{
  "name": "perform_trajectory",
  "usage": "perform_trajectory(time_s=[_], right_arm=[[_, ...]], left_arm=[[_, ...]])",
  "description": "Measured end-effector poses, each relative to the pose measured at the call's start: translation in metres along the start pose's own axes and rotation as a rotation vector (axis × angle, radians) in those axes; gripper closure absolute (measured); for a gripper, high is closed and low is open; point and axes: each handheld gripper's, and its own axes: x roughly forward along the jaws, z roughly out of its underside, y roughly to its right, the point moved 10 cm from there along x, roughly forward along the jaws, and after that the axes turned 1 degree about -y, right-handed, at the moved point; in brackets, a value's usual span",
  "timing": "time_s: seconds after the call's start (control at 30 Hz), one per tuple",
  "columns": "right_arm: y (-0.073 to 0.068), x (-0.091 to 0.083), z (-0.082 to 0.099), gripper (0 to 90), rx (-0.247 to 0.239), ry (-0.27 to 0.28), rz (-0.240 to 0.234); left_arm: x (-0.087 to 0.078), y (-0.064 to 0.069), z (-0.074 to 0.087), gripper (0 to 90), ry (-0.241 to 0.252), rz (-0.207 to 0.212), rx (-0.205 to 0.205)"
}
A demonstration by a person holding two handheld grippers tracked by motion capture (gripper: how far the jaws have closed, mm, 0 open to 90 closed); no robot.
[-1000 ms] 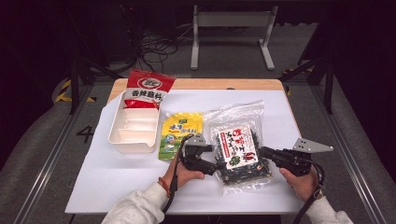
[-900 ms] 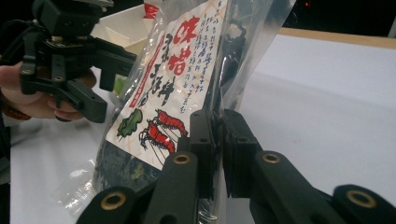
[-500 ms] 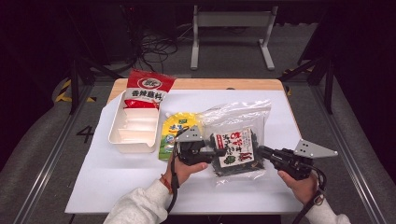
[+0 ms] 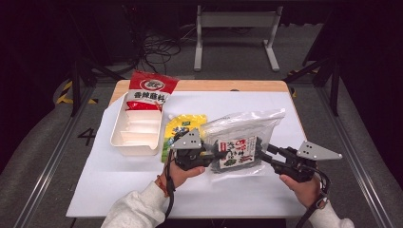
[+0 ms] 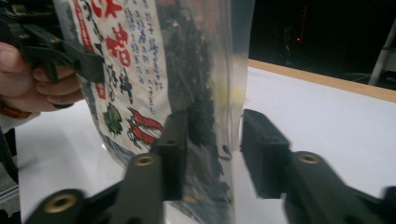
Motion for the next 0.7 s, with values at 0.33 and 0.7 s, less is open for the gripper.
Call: perform_trajectory(time_s=[0.33, 0.7], right_arm=[[0.011, 0.000, 0.014, 33.4, 0.032, -0.064, 0.032], [0.019, -0.004, 0.037, 30.4, 0.036, -0.159, 0.058]], left_arm=[[-0.039, -0.015, -0.014, 77.4, 0.041, -0.073, 0.044], [-0.114, -0.049, -0.033, 77.4, 0.072, -0.212, 0.123]])
